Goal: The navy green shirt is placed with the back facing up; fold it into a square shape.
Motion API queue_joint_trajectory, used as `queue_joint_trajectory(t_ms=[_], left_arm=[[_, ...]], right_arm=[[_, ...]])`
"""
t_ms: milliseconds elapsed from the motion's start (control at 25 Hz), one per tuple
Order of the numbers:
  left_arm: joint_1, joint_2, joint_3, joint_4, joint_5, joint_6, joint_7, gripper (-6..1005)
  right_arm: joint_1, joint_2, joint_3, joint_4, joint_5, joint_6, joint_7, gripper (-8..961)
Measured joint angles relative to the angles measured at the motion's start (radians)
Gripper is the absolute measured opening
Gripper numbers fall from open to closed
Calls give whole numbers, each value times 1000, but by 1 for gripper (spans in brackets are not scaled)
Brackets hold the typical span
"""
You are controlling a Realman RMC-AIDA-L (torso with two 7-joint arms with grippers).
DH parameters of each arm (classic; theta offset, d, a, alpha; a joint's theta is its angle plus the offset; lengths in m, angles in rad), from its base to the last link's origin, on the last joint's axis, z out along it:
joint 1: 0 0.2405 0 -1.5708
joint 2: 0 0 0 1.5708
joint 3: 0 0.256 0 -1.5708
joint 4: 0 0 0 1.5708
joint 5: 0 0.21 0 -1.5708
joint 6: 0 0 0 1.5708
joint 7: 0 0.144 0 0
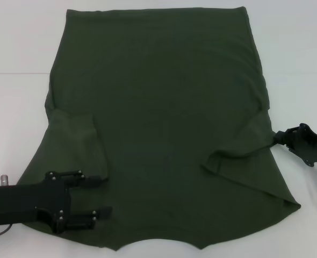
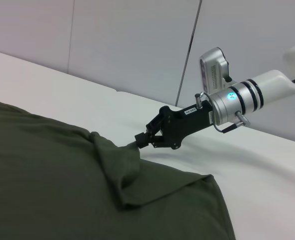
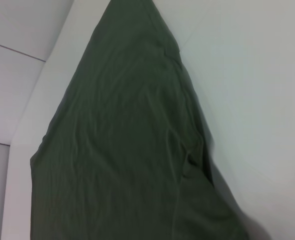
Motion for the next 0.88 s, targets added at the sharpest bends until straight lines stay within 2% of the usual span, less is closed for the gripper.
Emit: queue_joint_trajectory(t_ms=[240, 480, 880], left_arm=[[-1, 0, 0, 0, 0, 0, 0, 753], [-1, 0, 0, 0, -10, 0, 0, 752], [2, 0, 0, 0, -11, 0, 0, 752]], right_arm=[[7, 0, 0, 0, -1, 0, -2, 62], [14, 0, 0, 0, 0, 0, -12, 51], [59, 8, 9, 0, 9, -6, -42, 103]])
